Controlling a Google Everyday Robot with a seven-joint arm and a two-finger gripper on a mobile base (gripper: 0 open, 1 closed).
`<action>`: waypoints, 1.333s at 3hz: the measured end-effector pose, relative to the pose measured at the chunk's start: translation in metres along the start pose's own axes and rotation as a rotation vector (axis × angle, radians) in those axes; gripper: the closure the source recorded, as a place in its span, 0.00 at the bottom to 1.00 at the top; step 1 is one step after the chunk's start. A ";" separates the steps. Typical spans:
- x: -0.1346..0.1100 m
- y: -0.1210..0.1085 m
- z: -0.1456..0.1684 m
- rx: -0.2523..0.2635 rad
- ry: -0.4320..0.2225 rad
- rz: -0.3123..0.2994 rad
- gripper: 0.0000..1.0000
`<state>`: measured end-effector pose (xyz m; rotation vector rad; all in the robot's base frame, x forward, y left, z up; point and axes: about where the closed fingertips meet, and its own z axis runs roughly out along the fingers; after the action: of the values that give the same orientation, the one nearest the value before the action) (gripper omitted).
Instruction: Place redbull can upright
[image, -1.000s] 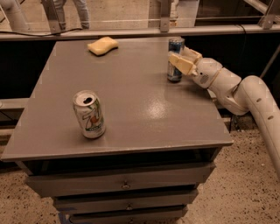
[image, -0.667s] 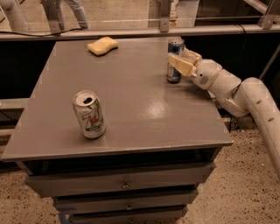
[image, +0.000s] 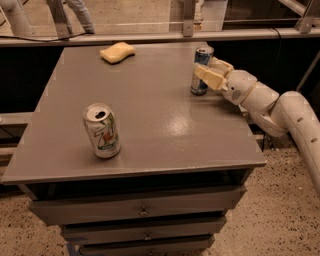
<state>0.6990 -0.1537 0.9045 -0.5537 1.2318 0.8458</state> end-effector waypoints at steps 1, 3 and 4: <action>-0.001 0.000 -0.005 0.006 0.007 -0.003 0.12; -0.011 -0.009 -0.026 0.033 0.062 -0.030 0.00; -0.036 -0.020 -0.062 0.079 0.136 -0.081 0.00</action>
Offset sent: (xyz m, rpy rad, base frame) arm -0.0074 -0.0291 -0.0012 -0.0466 0.0224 -0.0384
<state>0.6752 -0.2222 0.9215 -0.6010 1.3512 0.6972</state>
